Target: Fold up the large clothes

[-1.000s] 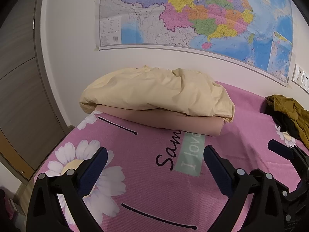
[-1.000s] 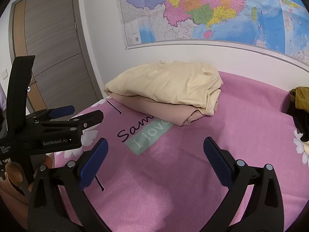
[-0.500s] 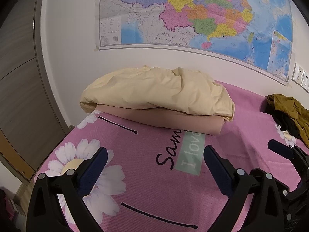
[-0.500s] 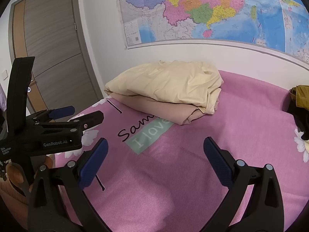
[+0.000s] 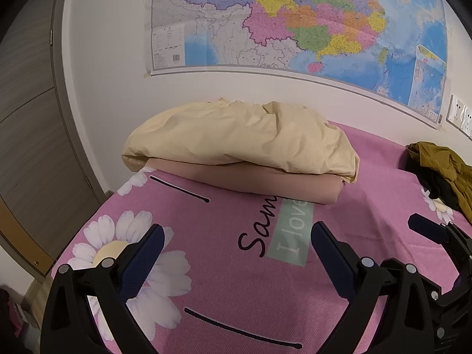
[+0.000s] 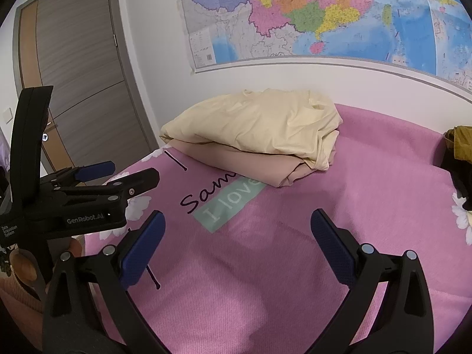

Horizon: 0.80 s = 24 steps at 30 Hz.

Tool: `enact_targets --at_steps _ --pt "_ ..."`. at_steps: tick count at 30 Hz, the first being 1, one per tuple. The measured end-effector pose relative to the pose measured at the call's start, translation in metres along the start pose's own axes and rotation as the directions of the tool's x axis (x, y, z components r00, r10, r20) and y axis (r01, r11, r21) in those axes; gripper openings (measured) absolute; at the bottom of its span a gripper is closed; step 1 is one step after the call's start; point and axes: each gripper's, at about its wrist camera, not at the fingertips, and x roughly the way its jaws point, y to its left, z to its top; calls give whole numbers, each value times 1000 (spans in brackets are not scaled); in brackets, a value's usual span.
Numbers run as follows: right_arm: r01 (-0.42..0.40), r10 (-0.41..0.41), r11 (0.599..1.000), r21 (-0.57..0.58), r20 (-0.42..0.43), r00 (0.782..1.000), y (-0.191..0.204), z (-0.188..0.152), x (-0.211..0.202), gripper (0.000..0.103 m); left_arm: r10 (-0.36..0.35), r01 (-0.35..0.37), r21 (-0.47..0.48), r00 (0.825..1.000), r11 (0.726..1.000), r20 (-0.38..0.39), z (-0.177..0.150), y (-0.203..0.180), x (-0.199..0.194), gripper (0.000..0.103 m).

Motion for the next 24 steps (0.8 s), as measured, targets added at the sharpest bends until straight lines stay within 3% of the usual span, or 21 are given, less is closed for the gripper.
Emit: enact_targets --at_steps 16,24 --pt "-3 3 1000 7 6 1000 0 -2 -1 97 -9 9 -3 1000 1000 -3 -1 0 0 96" --pt "5 -6 1000 14 7 1000 1 -3 -2 97 12 -12 2 999 1000 31 -3 -3 -4 96"
